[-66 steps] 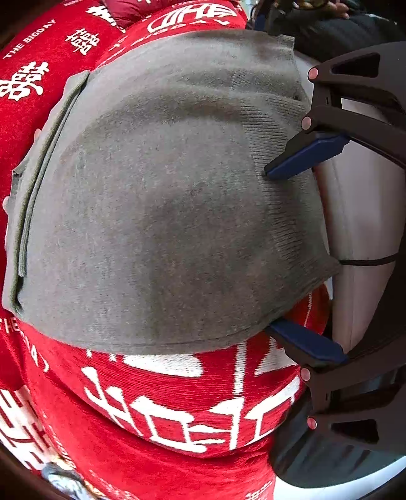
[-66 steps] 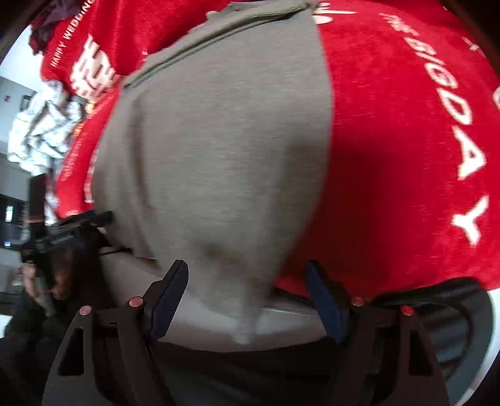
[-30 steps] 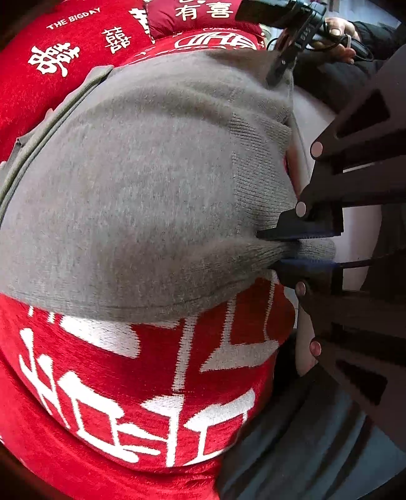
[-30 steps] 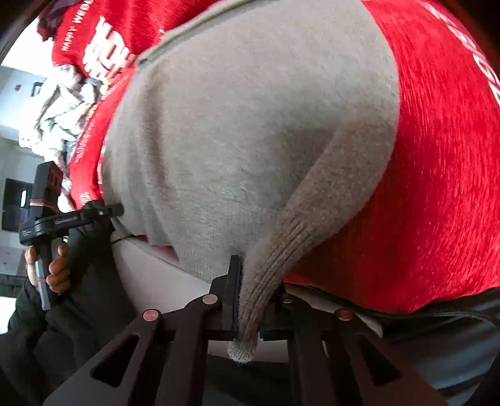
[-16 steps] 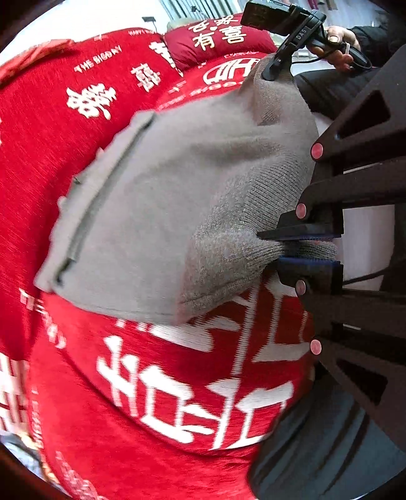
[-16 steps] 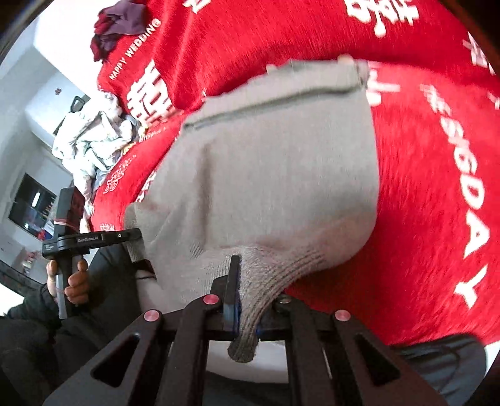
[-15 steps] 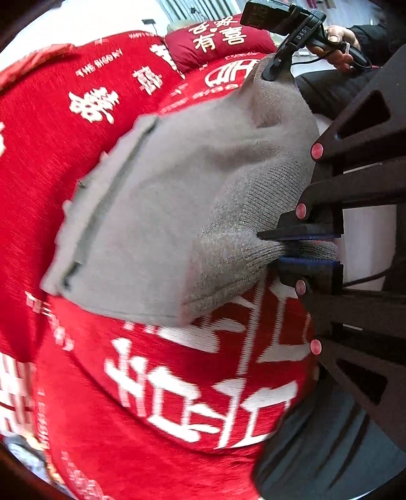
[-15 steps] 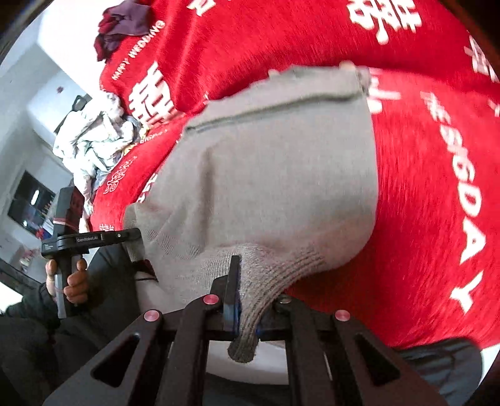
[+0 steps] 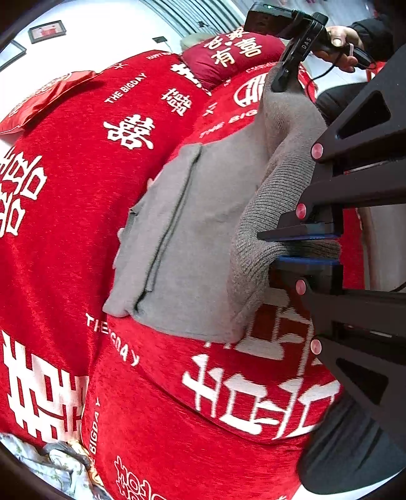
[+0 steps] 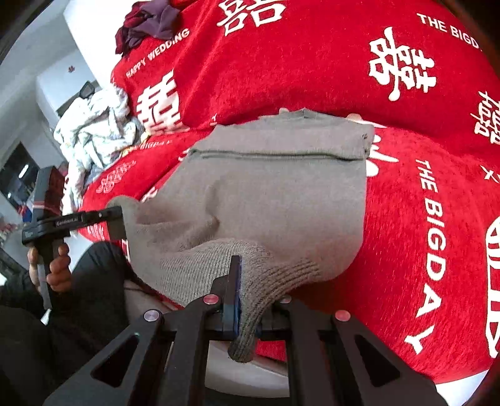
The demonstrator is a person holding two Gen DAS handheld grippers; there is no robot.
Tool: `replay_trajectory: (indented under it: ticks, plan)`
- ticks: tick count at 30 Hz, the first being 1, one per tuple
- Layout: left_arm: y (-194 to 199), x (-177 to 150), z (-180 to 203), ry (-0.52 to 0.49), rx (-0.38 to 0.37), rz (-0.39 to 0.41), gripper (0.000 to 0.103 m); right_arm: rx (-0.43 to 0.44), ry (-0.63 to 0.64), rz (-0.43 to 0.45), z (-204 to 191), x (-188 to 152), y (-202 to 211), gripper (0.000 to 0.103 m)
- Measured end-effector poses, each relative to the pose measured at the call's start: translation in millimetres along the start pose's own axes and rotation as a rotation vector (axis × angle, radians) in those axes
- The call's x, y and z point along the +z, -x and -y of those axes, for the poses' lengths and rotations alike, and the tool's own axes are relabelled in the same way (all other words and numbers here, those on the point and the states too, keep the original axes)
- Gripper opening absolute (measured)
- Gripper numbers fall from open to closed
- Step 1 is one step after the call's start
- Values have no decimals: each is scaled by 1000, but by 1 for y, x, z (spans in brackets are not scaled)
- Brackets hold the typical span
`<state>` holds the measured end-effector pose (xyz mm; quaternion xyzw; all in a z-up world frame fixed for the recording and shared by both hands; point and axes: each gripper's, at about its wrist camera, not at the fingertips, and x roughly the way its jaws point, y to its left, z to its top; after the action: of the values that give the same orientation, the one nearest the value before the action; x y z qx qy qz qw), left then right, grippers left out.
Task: Fold small clothes
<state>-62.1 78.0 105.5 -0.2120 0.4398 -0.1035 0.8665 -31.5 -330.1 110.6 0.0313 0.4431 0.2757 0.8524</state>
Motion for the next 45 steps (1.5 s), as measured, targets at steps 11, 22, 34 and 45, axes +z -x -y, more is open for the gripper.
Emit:
replay_trajectory:
  ticks: [11,22,34,45]
  plan:
    - [-2,67,13,18,-32,77,9,1,-74,117,14,66,9,7]
    - [-58,148,5,85,-11,108,9,93,-312,196,64,141,-30,7]
    - [-159,241,-22,122,57,56,9,-10,-354,161,113,231,-131,7]
    - [-260,263,-56,202,185,-96,9,-144,-456,-25,180,239,-244,9]
